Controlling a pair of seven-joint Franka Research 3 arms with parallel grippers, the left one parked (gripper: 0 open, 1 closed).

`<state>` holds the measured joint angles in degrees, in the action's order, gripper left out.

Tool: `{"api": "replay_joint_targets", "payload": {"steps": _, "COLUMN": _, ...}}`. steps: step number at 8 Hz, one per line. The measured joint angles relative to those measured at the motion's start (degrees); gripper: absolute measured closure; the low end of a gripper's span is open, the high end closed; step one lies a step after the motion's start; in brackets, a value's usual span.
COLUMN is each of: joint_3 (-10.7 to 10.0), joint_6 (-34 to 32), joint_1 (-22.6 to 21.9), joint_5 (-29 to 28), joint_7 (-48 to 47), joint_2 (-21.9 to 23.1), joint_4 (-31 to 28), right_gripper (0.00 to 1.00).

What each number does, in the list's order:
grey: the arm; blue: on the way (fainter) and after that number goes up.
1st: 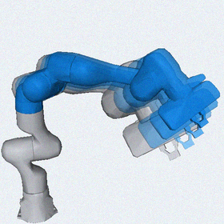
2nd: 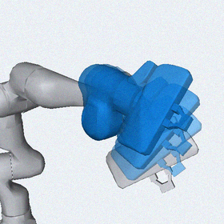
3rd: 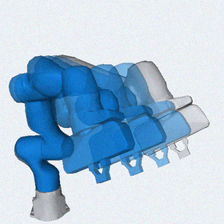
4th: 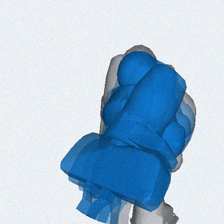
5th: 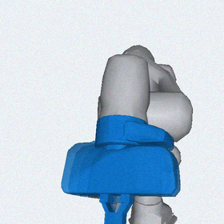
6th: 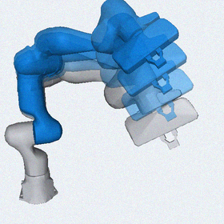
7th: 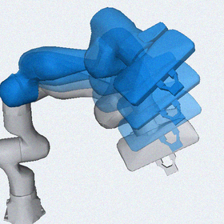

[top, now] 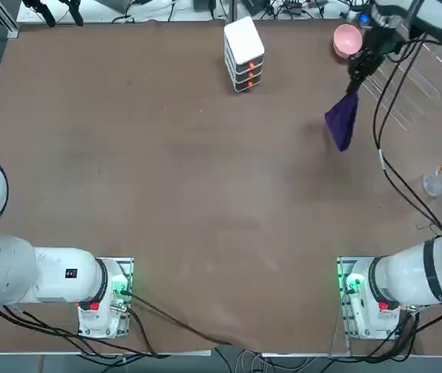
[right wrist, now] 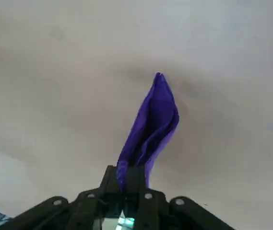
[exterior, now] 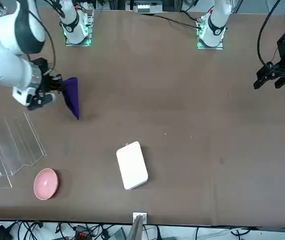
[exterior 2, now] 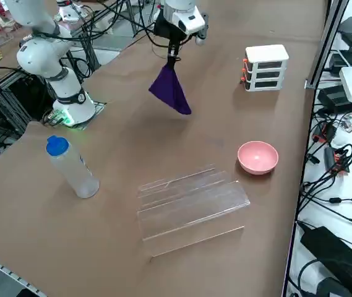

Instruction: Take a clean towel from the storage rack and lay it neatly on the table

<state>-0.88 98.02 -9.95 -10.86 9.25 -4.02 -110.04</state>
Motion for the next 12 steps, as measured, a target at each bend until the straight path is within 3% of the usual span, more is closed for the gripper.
{"api": "replay_joint_targets", "payload": {"steps": 5, "joint_3": 0.02, "joint_6": 3.79, "joint_1": -8.31, "joint_5": -5.77, "joint_7": -0.66, "joint_2": -3.71, "joint_4": -0.91, "right_gripper": 0.98}}
{"api": "replay_joint_targets", "payload": {"steps": 7, "joint_3": -0.43, "joint_6": 5.80, "joint_1": -8.73, "joint_5": -6.18, "joint_7": 2.62, "joint_2": -7.29, "joint_4": -1.17, "right_gripper": 0.98}}
{"api": "replay_joint_targets", "payload": {"steps": 12, "joint_3": -2.25, "joint_6": 8.81, "joint_1": 4.66, "joint_5": -5.73, "joint_7": 20.22, "joint_2": -11.38, "joint_4": -3.03, "right_gripper": 0.98}}
